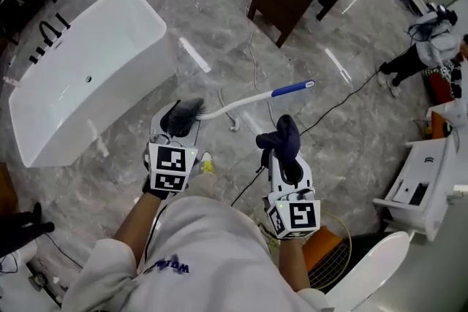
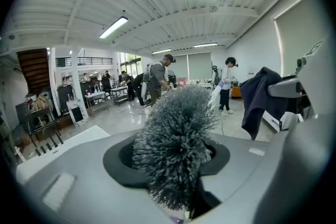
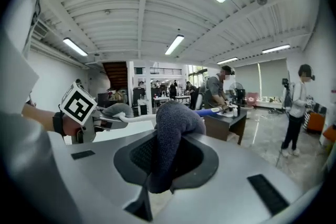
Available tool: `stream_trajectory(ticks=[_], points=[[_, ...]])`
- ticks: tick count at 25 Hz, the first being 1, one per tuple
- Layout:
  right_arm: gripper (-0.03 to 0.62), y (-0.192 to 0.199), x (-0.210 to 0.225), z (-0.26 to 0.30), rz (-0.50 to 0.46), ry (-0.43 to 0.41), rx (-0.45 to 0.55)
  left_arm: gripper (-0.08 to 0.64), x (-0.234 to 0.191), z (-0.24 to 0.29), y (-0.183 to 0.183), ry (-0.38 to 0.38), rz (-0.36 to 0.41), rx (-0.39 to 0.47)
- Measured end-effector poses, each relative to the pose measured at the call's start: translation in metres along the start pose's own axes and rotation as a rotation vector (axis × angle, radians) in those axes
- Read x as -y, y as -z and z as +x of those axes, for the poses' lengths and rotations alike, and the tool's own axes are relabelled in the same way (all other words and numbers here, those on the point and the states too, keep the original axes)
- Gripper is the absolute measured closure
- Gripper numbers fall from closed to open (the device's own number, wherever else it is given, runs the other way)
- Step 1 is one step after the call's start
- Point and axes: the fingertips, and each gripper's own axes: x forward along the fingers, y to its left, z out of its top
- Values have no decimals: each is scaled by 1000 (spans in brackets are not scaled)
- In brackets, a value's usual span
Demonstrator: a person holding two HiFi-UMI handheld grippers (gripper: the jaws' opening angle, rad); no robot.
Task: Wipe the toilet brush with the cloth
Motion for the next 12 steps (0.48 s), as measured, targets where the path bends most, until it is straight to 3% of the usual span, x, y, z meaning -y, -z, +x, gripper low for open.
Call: stream_trajectory(ticks=[4,9,12], points=[[531,-58,-24,70,-183,-138,20,364,-32,40,-31,-47,-75,27],[532,-113,-80,140,-270,-300,85,364,-69,74,-54,-59,-83,29],[532,-125,-109,167,-341,-405,117,364,-83,80,-54,-85,-83,5]])
